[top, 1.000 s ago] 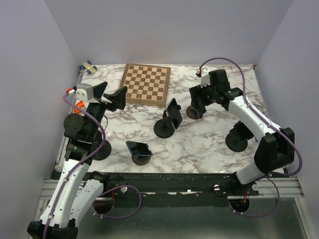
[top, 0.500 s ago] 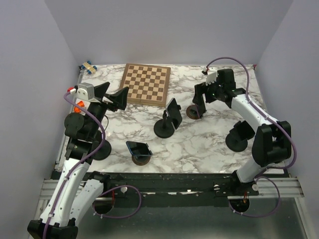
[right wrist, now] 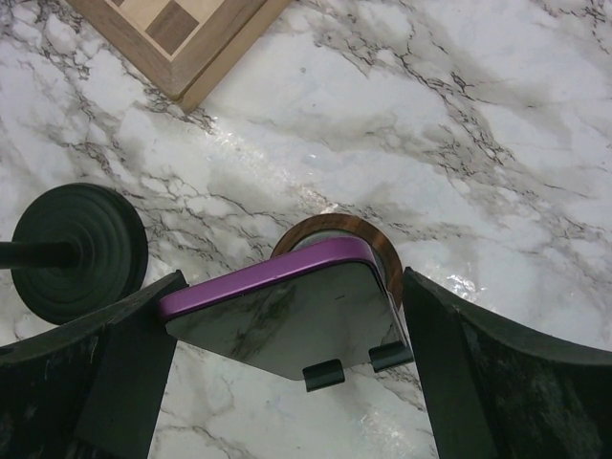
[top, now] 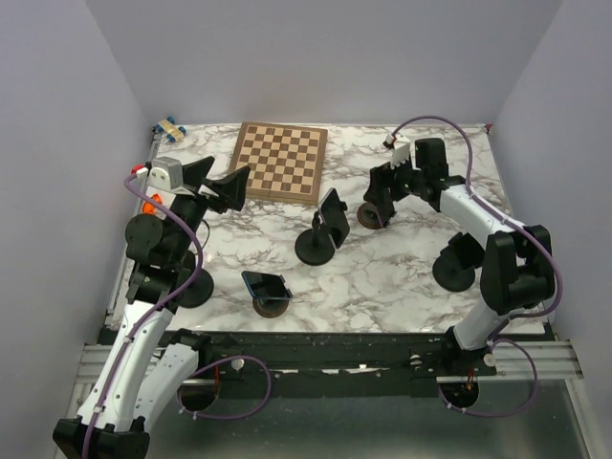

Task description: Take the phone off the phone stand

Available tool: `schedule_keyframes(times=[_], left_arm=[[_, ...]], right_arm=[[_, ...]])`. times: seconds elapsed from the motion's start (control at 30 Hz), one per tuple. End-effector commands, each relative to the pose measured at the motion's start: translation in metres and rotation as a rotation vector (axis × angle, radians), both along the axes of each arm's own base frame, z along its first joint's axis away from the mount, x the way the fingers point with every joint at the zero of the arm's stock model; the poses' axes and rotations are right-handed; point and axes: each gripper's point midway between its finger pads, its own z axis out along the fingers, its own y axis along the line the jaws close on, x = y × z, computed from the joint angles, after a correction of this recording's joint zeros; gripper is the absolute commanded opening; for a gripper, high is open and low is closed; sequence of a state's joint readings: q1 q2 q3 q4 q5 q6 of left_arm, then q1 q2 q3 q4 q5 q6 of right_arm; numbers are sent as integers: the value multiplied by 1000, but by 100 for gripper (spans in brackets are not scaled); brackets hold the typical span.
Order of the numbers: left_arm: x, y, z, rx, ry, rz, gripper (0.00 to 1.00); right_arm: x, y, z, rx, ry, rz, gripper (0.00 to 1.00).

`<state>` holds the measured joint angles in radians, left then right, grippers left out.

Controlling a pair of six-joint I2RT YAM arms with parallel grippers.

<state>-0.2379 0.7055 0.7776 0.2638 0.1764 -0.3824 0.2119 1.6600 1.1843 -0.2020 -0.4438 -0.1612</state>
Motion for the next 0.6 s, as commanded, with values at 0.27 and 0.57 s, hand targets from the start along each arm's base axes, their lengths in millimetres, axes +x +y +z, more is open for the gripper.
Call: schedule_keyframes(times=[0.27, 0.57], left_arm=[[-2, -8, 7, -6, -21, -47, 99], [0, -9, 6, -5, -16, -47, 99]], right_arm=[[7, -2, -10, 2, -57, -6, 100], [5, -1, 2, 24, -70, -25, 80]])
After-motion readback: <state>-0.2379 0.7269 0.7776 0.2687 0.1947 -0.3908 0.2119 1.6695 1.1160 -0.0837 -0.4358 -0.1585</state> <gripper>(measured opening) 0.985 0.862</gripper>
